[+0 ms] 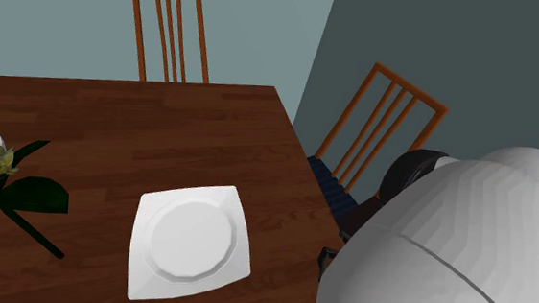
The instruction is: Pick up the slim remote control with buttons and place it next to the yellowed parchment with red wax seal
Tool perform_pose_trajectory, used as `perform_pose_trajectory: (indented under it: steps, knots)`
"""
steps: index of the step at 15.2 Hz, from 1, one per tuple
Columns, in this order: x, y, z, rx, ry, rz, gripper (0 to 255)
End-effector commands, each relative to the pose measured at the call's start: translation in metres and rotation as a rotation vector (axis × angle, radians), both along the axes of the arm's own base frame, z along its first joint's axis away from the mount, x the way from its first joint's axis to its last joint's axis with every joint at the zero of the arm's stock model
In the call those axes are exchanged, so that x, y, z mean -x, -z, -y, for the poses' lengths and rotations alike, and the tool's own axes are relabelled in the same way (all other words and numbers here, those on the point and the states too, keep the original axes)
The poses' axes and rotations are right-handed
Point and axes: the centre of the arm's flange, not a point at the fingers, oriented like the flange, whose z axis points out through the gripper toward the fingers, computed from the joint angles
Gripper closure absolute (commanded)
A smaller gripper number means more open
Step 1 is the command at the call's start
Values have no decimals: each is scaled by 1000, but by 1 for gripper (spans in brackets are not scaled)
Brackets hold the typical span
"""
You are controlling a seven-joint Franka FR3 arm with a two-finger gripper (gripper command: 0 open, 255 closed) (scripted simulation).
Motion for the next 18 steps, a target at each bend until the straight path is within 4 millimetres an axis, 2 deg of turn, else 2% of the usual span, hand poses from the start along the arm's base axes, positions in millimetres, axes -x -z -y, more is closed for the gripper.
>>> perform_pose_trajectory:
  steps: [1,6,10,18]
  knots:
    - [0,0,0,0,0,0,0]
    - [0,0,0,0,0,0,0]
    - [0,-50,0,0,0,0,0]
    - [0,-50,0,0,0,0,0]
